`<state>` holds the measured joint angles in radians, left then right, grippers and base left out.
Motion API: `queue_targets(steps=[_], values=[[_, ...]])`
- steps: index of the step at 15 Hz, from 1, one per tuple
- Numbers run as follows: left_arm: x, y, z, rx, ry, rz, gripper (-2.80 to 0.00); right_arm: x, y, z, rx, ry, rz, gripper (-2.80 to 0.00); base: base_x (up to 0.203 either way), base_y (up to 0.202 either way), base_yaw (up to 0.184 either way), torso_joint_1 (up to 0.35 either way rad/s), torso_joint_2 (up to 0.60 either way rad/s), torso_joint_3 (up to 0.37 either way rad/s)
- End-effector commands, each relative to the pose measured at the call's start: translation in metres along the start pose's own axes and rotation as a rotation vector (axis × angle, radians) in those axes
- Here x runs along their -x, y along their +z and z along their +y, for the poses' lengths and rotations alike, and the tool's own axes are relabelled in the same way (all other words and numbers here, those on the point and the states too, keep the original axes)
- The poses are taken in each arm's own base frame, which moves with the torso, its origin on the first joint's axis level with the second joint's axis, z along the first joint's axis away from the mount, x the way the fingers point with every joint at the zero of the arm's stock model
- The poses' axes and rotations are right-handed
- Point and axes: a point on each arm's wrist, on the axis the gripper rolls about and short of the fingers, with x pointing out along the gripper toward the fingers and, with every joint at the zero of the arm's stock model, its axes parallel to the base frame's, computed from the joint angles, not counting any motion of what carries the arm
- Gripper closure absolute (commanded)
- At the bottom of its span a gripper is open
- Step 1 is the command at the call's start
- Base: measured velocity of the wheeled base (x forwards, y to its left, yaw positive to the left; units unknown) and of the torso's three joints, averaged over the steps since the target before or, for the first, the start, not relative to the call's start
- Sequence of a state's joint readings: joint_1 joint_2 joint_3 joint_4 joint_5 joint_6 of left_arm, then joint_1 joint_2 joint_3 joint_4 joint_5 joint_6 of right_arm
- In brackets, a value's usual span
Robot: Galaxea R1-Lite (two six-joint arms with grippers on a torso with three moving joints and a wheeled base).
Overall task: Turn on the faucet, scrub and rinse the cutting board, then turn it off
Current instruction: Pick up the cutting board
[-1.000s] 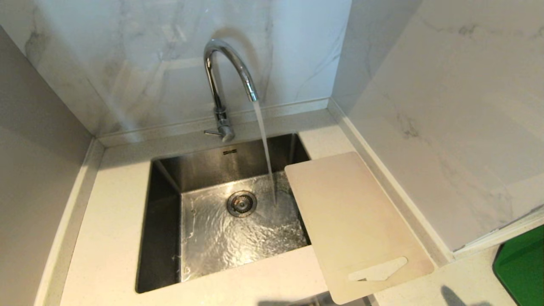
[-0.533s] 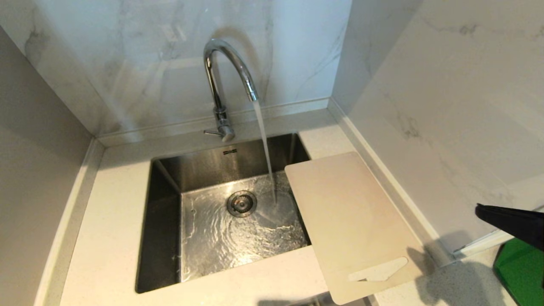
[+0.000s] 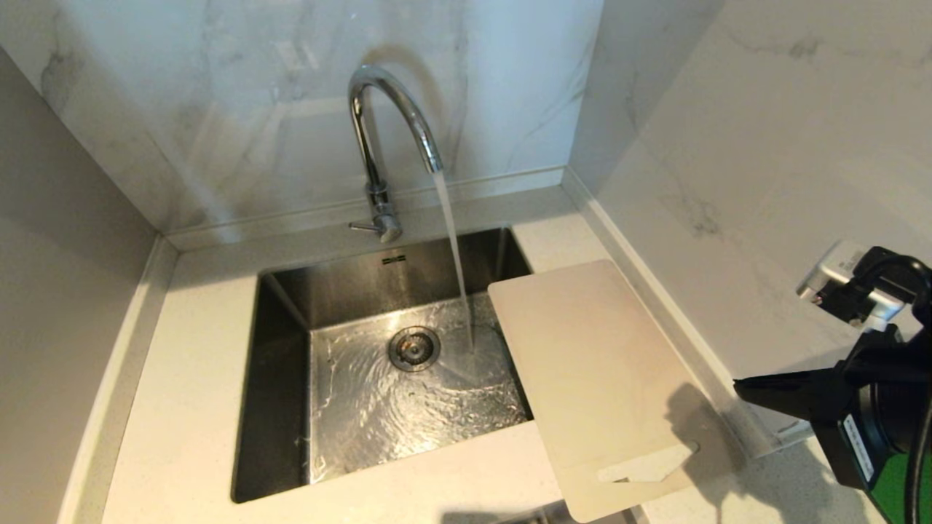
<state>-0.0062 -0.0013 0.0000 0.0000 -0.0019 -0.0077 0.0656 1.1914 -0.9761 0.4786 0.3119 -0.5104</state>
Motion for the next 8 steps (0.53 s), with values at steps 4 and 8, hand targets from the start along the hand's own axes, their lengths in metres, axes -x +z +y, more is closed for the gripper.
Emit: queue_targets(steps=[4,8], values=[[0.0,0.0,0.0,0.0,0.0,0.001,0.0,-0.035,0.005,-0.008,0.208,-0.006,0.216,0.0,0.0,0.0,0.0,0.0,0.0,0.0],[0.0,0.0,0.0,0.0,0.0,0.001,0.0,-0.047,0.022,0.003,0.381,-0.021,0.286,0.0,0.0,0.0,0.0,0.0,0.0,0.0]])
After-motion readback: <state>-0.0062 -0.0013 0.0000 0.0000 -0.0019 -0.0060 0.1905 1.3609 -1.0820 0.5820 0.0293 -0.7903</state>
